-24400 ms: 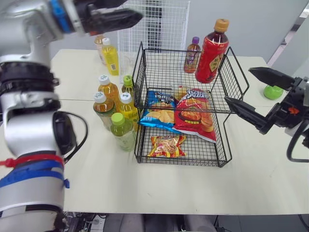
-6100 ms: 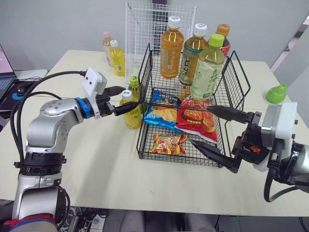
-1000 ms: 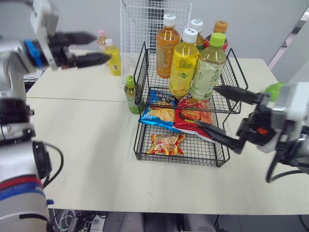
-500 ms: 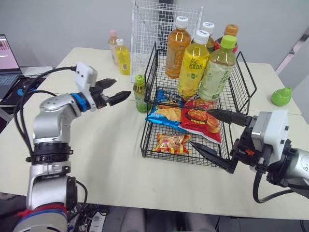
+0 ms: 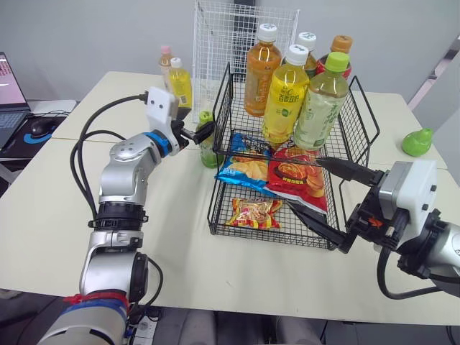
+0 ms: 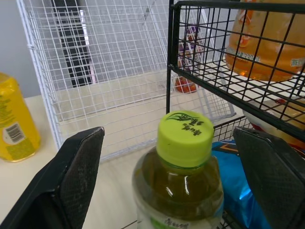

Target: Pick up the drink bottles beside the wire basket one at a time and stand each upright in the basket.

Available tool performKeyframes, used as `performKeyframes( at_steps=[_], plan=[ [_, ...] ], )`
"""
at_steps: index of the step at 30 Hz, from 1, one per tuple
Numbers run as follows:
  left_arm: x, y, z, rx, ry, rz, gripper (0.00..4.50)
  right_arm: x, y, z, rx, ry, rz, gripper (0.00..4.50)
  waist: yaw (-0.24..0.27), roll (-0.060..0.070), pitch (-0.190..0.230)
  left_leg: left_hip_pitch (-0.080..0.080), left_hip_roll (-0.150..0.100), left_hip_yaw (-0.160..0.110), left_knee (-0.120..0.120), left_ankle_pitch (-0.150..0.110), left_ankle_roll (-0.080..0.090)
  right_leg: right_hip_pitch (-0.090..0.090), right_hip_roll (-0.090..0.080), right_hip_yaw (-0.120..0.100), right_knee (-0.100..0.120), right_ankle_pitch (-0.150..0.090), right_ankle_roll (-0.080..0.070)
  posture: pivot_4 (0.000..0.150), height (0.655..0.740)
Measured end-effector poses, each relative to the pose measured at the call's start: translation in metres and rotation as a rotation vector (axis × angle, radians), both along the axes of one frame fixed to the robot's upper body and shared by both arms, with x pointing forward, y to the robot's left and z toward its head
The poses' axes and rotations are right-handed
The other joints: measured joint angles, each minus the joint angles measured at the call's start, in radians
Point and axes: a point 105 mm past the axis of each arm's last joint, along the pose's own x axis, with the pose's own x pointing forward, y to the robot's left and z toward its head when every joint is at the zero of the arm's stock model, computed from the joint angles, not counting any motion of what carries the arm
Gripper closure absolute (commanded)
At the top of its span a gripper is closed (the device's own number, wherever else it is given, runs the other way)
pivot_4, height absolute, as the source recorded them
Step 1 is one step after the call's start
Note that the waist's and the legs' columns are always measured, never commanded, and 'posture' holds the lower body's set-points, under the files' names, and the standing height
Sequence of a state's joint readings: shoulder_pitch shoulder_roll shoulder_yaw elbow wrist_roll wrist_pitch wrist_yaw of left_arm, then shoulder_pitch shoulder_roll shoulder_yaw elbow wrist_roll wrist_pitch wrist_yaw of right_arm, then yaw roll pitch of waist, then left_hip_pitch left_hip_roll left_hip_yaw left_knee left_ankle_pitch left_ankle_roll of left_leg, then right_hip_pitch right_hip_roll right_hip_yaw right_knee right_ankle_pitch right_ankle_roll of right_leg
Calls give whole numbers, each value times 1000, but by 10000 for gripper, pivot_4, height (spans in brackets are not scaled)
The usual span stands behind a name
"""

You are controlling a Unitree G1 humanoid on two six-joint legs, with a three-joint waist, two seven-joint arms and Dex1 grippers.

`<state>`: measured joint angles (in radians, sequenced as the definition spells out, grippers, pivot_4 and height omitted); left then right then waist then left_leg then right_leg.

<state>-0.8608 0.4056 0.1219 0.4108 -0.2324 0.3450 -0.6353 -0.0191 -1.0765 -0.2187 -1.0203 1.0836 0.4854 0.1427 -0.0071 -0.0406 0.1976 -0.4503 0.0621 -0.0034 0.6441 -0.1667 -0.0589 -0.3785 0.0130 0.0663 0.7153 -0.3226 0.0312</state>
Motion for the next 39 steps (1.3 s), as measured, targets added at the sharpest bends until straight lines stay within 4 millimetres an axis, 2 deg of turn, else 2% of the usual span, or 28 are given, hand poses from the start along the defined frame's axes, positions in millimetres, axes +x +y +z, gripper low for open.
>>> performKeyframes(
  at_steps=[5,6,8,16,17,26,30,39],
  plan=[
    [6,-3,0,10,-3,19,331,0,0,2,13,-9,-6,0,-1,0,0,0,0,0,0,0,0,0,0,0,0,0,0,1500,7360],
    [7,-3,-1,9,1,23,2073,0,0,2,15,-11,-6,0,-1,0,0,0,0,0,0,0,0,0,0,0,0,0,0,1500,7360],
    [9,-4,-3,7,8,27,6040,0,0,3,19,-12,-8,0,-1,0,0,0,0,0,0,0,0,0,0,0,0,0,0,1500,7360],
    [7,-15,-4,-5,10,-18,30606,1,0,3,30,-19,-14,0,-1,0,0,0,0,0,0,0,0,0,0,0,0,0,0,1500,7360],
    [7,-14,-4,-6,10,-17,31449,1,0,2,28,-14,-16,0,-1,0,0,0,0,0,0,0,0,0,0,0,0,0,0,1500,7360],
    [0,-11,-4,-9,3,-18,31437,0,-2,1,18,-17,-16,0,-1,0,0,0,0,0,0,0,0,0,0,0,-1,0,0,1500,7360],
    [-4,4,-2,-5,4,5,31437,-1,-3,3,33,-24,-12,0,-2,0,0,0,0,0,-1,0,0,-1,0,0,-1,0,0,1500,7360],
    [-26,45,41,92,-19,-35,31437,3,-5,13,38,-78,-7,0,-9,0,0,-1,1,-1,-1,0,0,-1,0,-1,-1,0,0,1500,7360]
  ],
)
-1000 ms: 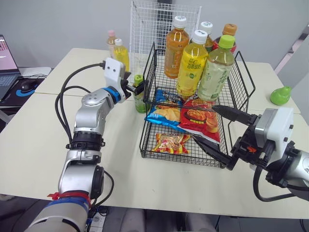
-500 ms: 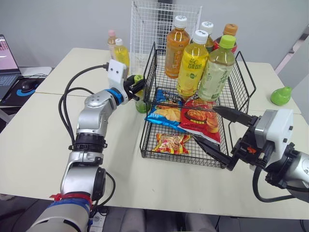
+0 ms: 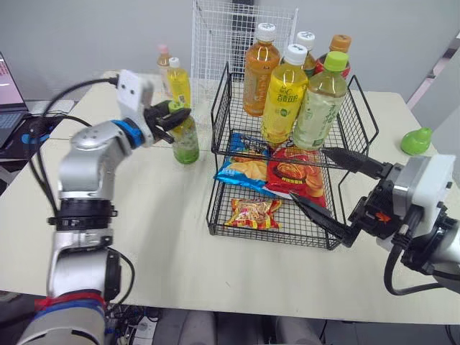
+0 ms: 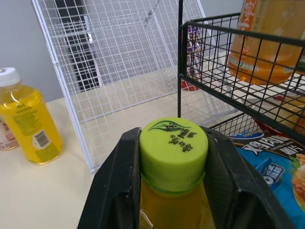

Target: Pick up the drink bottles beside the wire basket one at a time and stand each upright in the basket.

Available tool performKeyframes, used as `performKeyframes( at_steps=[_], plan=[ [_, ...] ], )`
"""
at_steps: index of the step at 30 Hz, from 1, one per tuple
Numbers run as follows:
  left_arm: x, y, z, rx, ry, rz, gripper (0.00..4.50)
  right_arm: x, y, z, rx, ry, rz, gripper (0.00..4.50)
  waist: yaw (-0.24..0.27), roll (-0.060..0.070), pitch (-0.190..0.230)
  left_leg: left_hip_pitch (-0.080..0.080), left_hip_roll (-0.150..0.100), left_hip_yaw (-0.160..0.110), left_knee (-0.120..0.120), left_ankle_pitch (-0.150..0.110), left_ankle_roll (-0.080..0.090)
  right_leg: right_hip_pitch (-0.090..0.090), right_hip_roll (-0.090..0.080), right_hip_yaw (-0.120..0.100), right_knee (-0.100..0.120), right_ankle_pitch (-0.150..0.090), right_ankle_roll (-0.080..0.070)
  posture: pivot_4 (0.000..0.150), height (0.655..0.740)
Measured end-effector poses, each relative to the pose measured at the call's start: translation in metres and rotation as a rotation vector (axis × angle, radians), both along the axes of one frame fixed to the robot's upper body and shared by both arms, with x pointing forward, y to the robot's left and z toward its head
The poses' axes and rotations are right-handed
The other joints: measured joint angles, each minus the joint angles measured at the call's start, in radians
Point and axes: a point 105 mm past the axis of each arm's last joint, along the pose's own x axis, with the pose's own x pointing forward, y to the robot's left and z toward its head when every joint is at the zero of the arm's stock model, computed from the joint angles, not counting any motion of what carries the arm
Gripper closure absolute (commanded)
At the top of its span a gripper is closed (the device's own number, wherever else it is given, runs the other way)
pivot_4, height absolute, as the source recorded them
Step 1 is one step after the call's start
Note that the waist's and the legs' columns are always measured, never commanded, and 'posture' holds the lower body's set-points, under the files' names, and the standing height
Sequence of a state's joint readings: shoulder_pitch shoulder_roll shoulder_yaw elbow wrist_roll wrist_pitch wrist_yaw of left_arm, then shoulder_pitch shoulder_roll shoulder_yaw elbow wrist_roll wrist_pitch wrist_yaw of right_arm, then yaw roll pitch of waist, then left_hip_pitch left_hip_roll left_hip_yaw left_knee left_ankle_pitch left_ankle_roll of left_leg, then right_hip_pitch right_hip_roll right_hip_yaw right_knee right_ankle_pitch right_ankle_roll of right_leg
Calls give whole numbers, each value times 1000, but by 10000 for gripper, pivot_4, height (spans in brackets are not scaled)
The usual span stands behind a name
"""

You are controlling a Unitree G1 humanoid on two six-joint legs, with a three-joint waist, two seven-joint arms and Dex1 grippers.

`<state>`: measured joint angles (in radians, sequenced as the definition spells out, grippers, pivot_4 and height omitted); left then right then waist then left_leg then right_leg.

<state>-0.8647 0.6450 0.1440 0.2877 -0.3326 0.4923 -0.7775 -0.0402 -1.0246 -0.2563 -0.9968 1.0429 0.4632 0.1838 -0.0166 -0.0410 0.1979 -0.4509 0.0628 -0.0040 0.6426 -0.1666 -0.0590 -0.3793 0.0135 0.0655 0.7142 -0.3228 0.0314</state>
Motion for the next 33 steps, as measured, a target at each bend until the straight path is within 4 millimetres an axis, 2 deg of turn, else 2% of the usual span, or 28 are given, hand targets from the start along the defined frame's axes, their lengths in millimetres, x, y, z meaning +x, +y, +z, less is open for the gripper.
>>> performKeyframes(
  at_steps=[3,7,8,10,12,21,24,30,33],
  plan=[
    [-3,9,36,-14,-22,-34,31438,3,-4,7,13,-12,2,0,5,-1,1,-1,0,-1,1,0,0,0,0,-1,-1,0,1,1500,7360],
    [-18,22,109,-64,-115,-92,31438,4,-9,14,31,-13,10,0,2,-4,2,-2,-1,0,-1,0,0,-1,0,0,-2,0,1,1500,7360],
    [-23,21,127,-77,-141,-123,31438,5,-11,16,33,-13,6,0,3,-4,2,-2,-1,0,-1,0,0,-1,0,-1,-2,0,1,1500,7360],
    [-34,13,151,-87,-166,-204,31438,7,-17,22,31,-33,-8,0,5,-4,2,-2,-1,0,-1,0,0,-1,-1,-2,-3,-1,1,1500,7360],
    [-41,1,164,-86,-159,-294,31438,7,-23,26,27,-46,-24,0,8,-4,2,-2,-1,0,-1,0,0,0,-1,-2,-2,-1,1,1500,7360],
    [-54,-63,181,-62,-22,-631,31438,5,-27,25,10,-8,-24,0,-6,-4,2,-3,-1,0,-2,0,0,-3,0,-1,-2,-1,1,1500,7360],
    [-53,-82,175,-24,4,-708,31438,5,-27,25,7,-5,-29,0,-14,-4,2,-3,-1,1,-3,0,0,-3,0,0,-1,-2,1,1500,7360],
    [-40,-109,153,69,28,-748,31438,8,-28,29,4,-19,-43,0,-17,-4,2,-4,0,3,-3,0,0,-6,0,3,0,-1,1,1500,7360],
    [-35,-114,143,116,-3,-753,31438,10,-29,29,-3,-19,-55,0,-18,-3,2,-4,0,4,-4,0,0,-7,0,4,0,-1,0,1500,7360]
  ],
)
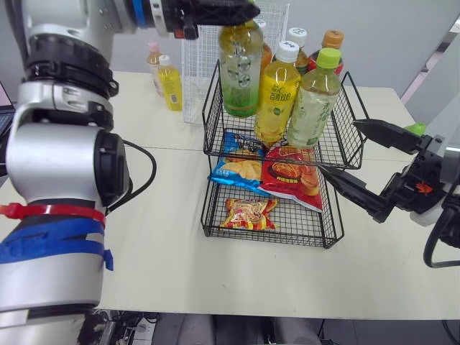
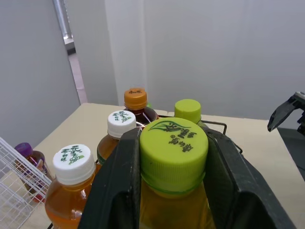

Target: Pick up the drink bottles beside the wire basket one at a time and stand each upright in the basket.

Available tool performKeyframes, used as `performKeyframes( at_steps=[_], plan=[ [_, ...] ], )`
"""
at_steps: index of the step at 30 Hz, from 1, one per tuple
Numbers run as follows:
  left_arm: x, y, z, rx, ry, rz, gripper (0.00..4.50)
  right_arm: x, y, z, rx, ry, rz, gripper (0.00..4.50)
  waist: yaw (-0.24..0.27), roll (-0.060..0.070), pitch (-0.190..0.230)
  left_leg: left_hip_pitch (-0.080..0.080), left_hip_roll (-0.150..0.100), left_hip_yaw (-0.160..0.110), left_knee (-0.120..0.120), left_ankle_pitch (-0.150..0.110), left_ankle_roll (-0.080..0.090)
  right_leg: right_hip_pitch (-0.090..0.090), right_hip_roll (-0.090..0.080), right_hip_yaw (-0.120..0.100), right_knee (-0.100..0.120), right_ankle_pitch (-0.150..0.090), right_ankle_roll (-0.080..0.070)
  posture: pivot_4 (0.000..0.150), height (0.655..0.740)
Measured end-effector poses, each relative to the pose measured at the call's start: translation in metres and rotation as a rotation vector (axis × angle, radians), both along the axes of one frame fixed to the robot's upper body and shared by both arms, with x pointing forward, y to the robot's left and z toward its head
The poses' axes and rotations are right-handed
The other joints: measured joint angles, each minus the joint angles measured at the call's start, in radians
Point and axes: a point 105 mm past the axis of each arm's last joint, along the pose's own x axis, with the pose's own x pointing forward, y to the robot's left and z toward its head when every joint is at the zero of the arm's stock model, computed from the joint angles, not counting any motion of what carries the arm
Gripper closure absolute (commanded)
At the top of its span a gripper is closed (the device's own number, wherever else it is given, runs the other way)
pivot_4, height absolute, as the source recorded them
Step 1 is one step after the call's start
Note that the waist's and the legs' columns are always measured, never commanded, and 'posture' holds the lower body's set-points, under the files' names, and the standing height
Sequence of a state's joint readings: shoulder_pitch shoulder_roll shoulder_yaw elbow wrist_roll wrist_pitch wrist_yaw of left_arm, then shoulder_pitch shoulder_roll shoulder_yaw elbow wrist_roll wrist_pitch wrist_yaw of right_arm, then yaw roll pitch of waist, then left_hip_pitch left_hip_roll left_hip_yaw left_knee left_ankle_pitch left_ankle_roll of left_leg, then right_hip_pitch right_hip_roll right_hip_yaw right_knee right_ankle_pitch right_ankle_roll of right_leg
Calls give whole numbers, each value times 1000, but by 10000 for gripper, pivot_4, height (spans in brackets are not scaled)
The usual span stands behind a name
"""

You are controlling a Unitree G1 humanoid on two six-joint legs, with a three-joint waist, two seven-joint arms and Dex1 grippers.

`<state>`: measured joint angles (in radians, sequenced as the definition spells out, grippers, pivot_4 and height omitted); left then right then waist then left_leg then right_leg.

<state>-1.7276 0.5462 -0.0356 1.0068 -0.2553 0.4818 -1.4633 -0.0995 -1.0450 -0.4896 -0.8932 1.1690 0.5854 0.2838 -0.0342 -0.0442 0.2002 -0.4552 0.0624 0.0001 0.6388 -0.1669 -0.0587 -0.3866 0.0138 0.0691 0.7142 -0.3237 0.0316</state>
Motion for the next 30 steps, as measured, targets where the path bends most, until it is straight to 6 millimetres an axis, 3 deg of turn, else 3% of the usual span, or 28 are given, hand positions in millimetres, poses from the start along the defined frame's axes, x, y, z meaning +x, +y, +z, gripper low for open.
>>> performKeyframes(
  at_steps=[6,18,27,29,30],
  plan=[
    [16,-3,-29,20,40,22,31438,4,-3,0,-5,5,-20,0,1,0,0,-2,0,0,1,0,0,-1,0,0,0,0,0,1500,7360],
    [23,-7,-37,18,21,33,31438,6,-5,1,-11,8,-30,0,1,0,0,-2,0,0,1,0,0,-1,0,0,1,0,-1,1500,7360],
    [22,-5,-41,13,49,14,4554,5,-5,0,-16,12,-24,0,1,0,0,-2,0,-1,1,0,0,-1,0,-1,1,1,-1,1500,7360],
    [21,-4,-41,17,50,5,298,5,-5,0,-18,14,-23,0,1,0,0,-2,0,-1,1,0,0,-1,0,-1,1,1,-1,1500,7360],
    [20,-4,-40,18,49,1,298,5,-5,0,-18,15,-23,0,1,0,0,-2,0,-1,1,0,0,-1,0,-1,1,1,-1,1500,7360]
  ],
)
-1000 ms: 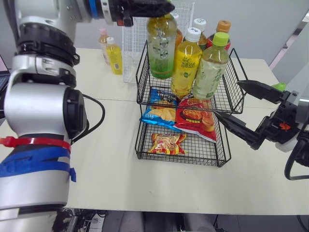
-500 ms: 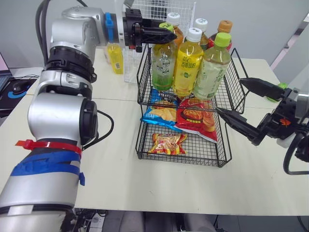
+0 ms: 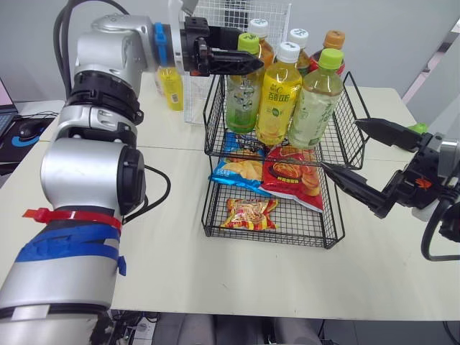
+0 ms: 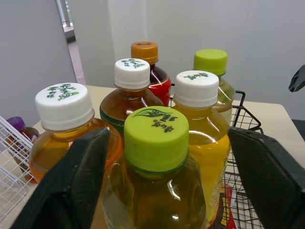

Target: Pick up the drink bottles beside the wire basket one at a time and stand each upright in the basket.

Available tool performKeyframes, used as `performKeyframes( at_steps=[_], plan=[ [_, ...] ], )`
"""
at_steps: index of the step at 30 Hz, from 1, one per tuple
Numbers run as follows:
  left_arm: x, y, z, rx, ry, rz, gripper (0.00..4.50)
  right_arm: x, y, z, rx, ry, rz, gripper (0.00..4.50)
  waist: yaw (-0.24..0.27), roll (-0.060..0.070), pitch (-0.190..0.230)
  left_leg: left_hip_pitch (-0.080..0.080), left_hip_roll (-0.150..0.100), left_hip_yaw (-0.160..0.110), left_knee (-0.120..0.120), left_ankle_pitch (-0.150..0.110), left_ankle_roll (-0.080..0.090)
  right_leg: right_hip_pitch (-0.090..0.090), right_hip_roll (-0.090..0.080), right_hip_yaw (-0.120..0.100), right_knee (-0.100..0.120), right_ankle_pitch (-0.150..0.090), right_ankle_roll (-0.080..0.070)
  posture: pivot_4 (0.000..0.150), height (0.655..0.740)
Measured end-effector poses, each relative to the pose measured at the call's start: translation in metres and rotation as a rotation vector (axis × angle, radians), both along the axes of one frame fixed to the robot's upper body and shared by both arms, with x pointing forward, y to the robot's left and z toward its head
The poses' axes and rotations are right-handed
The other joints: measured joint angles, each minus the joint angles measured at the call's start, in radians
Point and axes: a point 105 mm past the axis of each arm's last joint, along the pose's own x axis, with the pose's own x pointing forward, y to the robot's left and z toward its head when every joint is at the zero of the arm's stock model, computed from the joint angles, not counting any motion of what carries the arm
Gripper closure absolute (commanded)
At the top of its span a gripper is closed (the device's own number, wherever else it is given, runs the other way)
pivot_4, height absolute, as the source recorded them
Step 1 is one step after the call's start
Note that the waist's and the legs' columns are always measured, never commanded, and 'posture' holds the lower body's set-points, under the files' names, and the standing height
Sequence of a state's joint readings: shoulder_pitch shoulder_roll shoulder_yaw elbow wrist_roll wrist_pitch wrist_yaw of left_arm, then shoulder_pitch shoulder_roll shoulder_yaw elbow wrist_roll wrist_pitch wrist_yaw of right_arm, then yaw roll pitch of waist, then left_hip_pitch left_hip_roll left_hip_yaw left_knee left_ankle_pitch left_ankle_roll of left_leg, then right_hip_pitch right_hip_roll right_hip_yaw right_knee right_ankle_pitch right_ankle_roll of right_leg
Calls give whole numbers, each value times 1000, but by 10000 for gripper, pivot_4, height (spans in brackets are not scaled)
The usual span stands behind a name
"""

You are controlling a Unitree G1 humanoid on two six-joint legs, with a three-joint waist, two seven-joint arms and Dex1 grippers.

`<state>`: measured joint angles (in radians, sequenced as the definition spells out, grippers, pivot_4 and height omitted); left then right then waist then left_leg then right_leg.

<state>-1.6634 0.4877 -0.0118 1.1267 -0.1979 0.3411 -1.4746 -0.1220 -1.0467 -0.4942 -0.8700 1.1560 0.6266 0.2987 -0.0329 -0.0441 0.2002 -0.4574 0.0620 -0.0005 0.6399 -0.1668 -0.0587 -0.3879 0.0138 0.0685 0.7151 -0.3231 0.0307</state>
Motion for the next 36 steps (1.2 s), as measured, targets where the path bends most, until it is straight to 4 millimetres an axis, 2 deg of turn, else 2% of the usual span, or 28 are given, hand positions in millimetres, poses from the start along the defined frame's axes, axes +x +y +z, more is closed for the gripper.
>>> performKeyframes(
  at_steps=[6,14,20,24,29,32,34,36],
  plan=[
    [-4,8,9,10,-45,7,298,-1,-3,2,-5,-12,-13,0,0,0,0,0,0,0,0,0,0,0,0,0,0,0,0,1500,7360],
    [-20,33,28,41,-123,21,298,-1,-5,4,-23,-33,-16,0,0,0,0,0,0,0,0,0,0,0,0,0,0,0,0,1500,7360],
    [-22,48,27,37,-126,64,298,3,-7,12,-21,-68,-20,0,-1,0,0,1,1,0,1,0,0,1,0,0,1,0,0,1500,7360],
    [-20,70,26,1,-131,148,298,7,-13,15,-34,-92,-56,0,0,0,0,1,1,0,0,0,0,0,0,0,1,0,0,1500,7360],
    [-10,114,39,-106,-209,395,298,15,-28,23,-35,-129,-138,0,0,0,0,1,1,0,1,0,0,1,0,0,1,0,0,1500,7360],
    [2,144,25,-127,-236,567,298,10,-59,53,-28,-217,-226,0,4,2,-1,3,0,1,1,0,0,2,-2,0,1,0,0,1500,7360],
    [13,170,1,-125,-225,705,298,10,-81,70,-2,-281,-306,0,3,2,-2,6,0,1,1,0,0,5,-2,0,1,0,0,1500,7360],
    [21,189,-30,-116,-205,817,298,17,-100,73,38,-302,-376,0,3,2,-2,7,1,0,2,0,0,5,-2,0,1,0,0,1500,7360]
  ],
)
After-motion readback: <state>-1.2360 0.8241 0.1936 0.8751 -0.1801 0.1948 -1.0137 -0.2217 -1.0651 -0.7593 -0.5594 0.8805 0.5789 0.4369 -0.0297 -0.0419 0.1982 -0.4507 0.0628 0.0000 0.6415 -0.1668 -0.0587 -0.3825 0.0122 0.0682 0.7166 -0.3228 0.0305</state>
